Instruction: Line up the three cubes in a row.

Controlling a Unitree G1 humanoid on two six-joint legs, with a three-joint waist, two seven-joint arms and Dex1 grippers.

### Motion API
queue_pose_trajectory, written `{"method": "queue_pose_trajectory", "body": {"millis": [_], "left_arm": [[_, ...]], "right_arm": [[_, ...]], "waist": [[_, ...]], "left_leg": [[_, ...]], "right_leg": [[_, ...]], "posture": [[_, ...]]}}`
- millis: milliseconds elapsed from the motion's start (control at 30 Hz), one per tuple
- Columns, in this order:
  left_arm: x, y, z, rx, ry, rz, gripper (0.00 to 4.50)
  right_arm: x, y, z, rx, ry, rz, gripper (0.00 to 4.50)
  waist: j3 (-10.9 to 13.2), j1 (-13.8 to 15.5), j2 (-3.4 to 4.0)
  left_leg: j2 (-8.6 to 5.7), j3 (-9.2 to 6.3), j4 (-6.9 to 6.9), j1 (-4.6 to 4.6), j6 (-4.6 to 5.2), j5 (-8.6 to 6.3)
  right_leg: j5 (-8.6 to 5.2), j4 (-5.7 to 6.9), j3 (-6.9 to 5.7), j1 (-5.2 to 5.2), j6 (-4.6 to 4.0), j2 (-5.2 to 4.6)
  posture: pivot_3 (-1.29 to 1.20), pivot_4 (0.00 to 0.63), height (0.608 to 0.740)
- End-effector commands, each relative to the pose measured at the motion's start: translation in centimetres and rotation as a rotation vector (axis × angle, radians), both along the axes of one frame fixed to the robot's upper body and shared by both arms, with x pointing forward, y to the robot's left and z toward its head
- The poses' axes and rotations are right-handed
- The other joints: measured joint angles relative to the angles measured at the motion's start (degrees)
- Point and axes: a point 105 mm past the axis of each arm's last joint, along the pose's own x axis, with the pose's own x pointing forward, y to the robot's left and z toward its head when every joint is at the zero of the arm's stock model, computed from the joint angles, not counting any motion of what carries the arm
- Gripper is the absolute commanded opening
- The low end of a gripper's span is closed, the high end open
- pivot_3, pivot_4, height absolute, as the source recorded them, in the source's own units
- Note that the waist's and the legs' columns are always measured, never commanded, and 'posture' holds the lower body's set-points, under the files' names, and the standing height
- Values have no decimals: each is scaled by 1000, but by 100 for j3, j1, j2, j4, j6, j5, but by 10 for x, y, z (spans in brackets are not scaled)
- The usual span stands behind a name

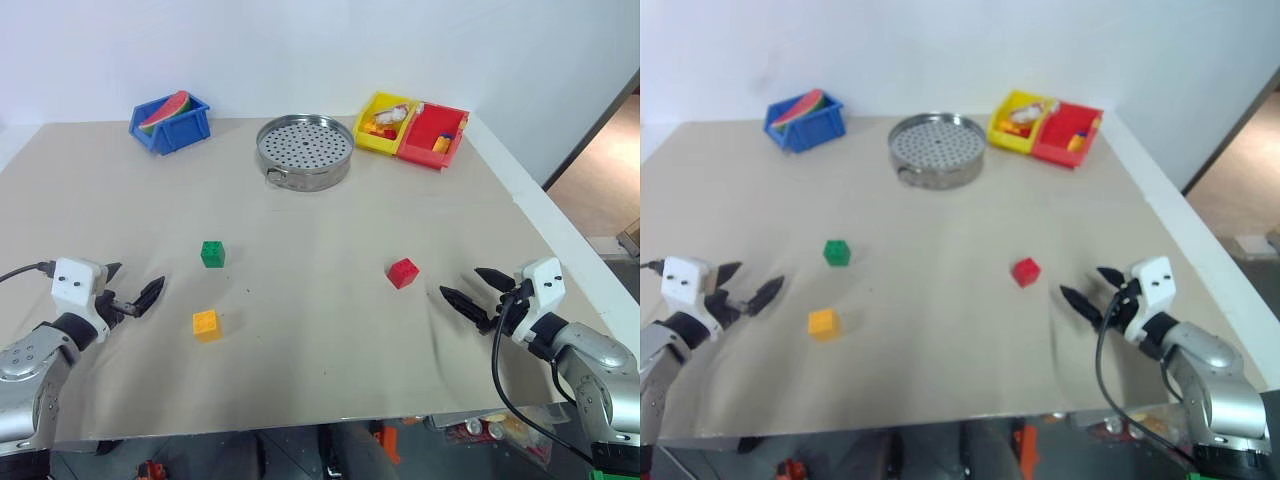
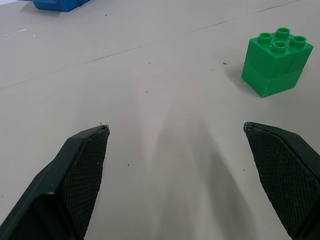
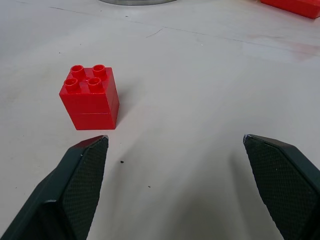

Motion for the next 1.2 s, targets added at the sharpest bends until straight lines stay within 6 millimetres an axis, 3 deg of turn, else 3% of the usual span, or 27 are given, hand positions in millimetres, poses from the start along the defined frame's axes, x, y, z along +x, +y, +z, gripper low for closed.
{"method": "queue_pose_trajectory", "body": {"millis": [33, 500, 633, 700, 767, 833, 1000, 1200], "left_arm": [[-1, 3, 11, 42, -53, 10, 4465], [-5, 2, 9, 56, -71, 3, 4465], [0, -1, 30, 57, -135, -13, 4465], [3, -21, 51, 50, -194, -97, 4465], [1, -56, 73, 37, -233, -266, 4465], [-6, -88, 80, 59, -219, -446, 4465], [-29, -142, 76, 57, -80, -808, 4465], [-38, -165, 58, 45, 48, -994, 4465]], "right_arm": [[3, 1, 11, -19, -46, 11, 4500], [7, 7, 8, -28, -48, 11, 4500], [7, 6, 12, -26, -60, -2, 4500], [9, 5, 23, -7, -92, -18, 4500], [11, 8, 39, -3, -141, -18, 4500], [13, 20, 52, 2, -181, 6, 4500], [20, 61, 67, 61, -214, 77, 4500], [23, 77, 47, 71, -141, 83, 4500]], "waist": [[0, -1, 0], [0, 0, 0], [0, 0, 0], [0, 0, -1], [1, 0, -2], [1, -1, -2], [-1, -35, 2], [1, -17, 6]], "left_leg": [[0, 0, 0, 0, 0, 0], [0, 11, 0, 4, 0, 0], [0, 11, 0, 4, 0, 0], [0, 11, 1, 3, 0, 0], [0, 10, 7, -2, 0, 0], [-2, 17, 8, 0, 0, 0], [1, 42, 5, 12, 0, -2], [4, 31, 3, 6, 1, -2]], "right_leg": [[0, 0, 0, 0, 0, 0], [2, 1, 11, 0, 2, 0], [3, 1, 11, 0, 3, 0], [4, 1, 10, 0, 5, 1], [8, 1, 10, -1, 8, 0], [11, 1, 17, -1, 13, 0], [17, 1, 46, -1, 23, 10], [12, 3, 42, -7, 15, 16]], "posture": [[0, 150, 740], [0, 150, 740], [0, 150, 740], [0, 150, 740], [0, 150, 740], [0, 150, 740], [0, 150, 740], [0, 150, 740]]}}
